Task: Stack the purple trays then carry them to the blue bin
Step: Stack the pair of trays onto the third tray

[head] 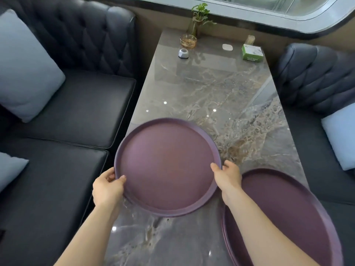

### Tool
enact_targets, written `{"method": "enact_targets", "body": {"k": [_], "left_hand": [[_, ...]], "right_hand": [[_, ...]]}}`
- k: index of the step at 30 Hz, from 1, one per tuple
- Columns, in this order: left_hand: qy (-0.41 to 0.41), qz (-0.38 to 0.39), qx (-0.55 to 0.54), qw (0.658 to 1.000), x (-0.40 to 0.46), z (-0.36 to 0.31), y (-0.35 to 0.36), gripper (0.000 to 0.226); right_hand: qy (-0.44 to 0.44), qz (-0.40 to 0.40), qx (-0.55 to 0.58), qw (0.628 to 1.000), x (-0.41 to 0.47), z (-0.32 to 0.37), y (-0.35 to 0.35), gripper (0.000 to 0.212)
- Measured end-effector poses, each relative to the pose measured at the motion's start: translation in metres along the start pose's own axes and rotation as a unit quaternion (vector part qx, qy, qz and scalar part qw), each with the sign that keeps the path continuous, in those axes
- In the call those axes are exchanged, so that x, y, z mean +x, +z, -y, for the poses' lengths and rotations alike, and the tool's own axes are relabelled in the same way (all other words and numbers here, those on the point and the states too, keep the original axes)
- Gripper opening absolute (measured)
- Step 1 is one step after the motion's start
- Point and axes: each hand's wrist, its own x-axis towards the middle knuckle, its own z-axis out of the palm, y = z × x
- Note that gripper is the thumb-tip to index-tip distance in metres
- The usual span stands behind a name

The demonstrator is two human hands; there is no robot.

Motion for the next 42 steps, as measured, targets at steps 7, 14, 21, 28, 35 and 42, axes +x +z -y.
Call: {"method": "enact_targets", "body": {"k": [7,14,21,28,35,42], "left_hand": [[0.061,0.027,-0.066,0.996,-0.053,-0.023,0.015,0.036],[0.122,0.137,0.019,0.983,-0.15,-0.006,0.112,0.046],[0.155,0.12,0.184,0.963,-0.225,0.045,0.167,0.041],[0.192,0.067,0.28,0.938,-0.239,0.075,0.176,0.04],[0.214,0.029,0.343,0.914,-0.244,0.077,0.187,0.031],[0.206,0.009,0.343,0.916,-0.235,0.067,0.197,0.022]], "right_hand": [[-0.079,-0.113,-0.041,0.99,-0.013,-0.006,-0.083,0.014],[-0.045,-0.231,-0.056,0.97,-0.003,-0.086,-0.234,0.009],[0.011,-0.25,-0.137,0.958,0.004,-0.172,-0.309,0.004],[0.031,-0.247,-0.157,0.956,0.009,-0.206,-0.305,0.009],[0.033,-0.205,-0.184,0.961,0.015,-0.201,-0.314,0.034],[0.016,-0.214,-0.175,0.961,0.03,-0.187,-0.315,0.027]]}}
